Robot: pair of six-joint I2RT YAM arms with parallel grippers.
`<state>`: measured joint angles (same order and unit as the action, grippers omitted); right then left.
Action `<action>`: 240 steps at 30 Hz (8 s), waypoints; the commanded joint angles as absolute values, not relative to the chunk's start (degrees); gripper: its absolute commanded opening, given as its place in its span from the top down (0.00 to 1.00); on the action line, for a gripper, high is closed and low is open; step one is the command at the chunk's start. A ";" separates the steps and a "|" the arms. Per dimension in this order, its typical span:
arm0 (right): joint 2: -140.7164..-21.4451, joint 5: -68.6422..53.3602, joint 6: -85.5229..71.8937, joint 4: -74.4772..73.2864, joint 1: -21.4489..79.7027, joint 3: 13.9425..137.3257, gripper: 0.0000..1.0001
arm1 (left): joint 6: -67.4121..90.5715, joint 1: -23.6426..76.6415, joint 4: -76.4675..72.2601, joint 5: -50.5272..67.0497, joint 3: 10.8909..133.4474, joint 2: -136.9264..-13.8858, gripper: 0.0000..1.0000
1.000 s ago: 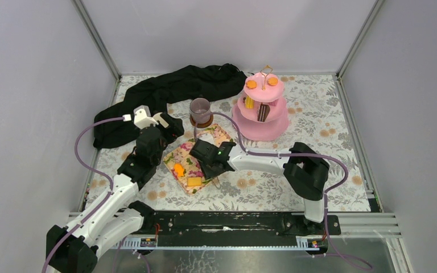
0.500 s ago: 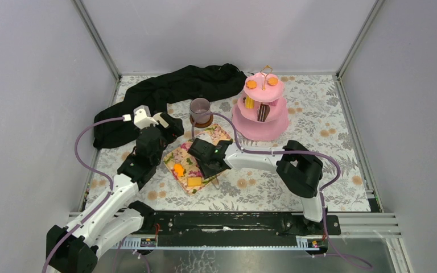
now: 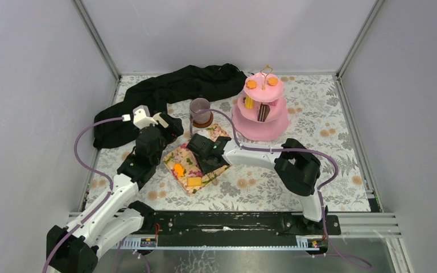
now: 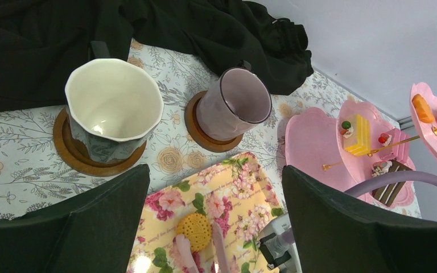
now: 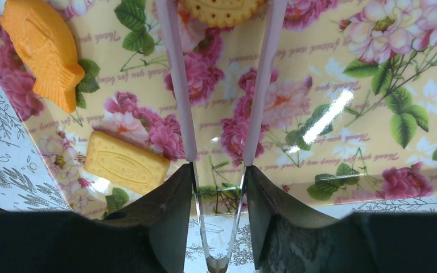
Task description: Serve the afternoon tea
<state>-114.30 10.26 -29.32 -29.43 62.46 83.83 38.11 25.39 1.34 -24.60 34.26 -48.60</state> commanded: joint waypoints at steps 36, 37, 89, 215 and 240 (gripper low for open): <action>-97.19 19.83 -36.11 -30.76 59.58 75.03 0.78 | 39.20 24.57 1.50 -24.97 34.72 -48.53 0.07; -96.67 20.30 -36.31 -30.77 58.95 74.48 0.78 | 39.20 24.61 1.49 -25.06 34.72 -48.57 0.07; -109.65 12.49 -32.16 -26.19 34.81 83.15 0.75 | 38.94 24.48 1.65 -24.90 34.89 -48.55 0.07; -117.31 12.81 -32.42 -28.10 75.94 89.39 0.56 | 48.87 16.81 10.22 -34.52 35.66 -49.09 0.00; -113.93 14.97 -32.59 -28.30 75.87 88.87 0.86 | 49.36 16.35 10.31 -33.84 35.40 -49.10 0.00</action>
<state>-118.04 12.91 -32.42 -28.01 75.40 88.01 48.60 16.82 10.41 -32.51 34.39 -49.17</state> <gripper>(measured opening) 0.360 0.997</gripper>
